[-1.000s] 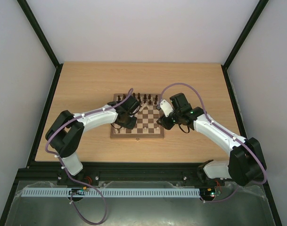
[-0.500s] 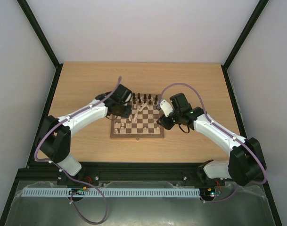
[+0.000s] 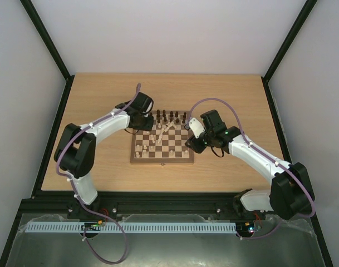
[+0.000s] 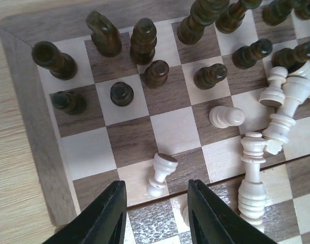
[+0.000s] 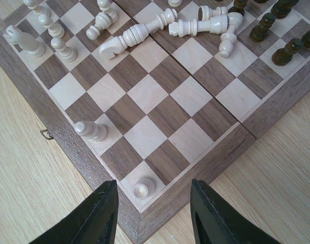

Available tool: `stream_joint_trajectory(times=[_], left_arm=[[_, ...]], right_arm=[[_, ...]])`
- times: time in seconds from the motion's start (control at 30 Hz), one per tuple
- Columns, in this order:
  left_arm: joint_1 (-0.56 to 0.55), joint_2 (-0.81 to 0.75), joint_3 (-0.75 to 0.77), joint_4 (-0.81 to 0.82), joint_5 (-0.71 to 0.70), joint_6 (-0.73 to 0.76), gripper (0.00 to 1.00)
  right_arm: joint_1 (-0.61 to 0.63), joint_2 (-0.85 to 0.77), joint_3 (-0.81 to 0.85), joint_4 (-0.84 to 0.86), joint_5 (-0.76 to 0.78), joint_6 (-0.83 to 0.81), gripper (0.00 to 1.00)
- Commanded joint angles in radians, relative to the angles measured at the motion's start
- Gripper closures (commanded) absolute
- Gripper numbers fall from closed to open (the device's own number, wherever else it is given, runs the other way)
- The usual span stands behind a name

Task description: Set up the chess pieces on the board

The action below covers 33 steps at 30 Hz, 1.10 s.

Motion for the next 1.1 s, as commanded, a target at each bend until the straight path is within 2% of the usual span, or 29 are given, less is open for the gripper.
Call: stream_joint_trajectory(times=[0.0,0.43,0.6,1.07], left_arm=[[-0.004,0.055,0.040,0.005,0.026,0.001,0.66],[-0.025,0.158,0.085,0.033,-0.003,0.001,0.65],[-0.036,0.198,0.120,0.004,-0.024,0.003,0.70],[-0.049,0.209,0.120,-0.074,-0.071,0.014,0.73]], right_arm=[[-0.004,0.009,-0.011,-0.007,-0.006,-0.012,0.60],[-0.005,0.019,-0.009,-0.009,-0.007,-0.015,0.60],[-0.005,0.019,-0.010,-0.010,-0.007,-0.015,0.60],[-0.004,0.021,-0.007,-0.015,-0.013,-0.016,0.60]])
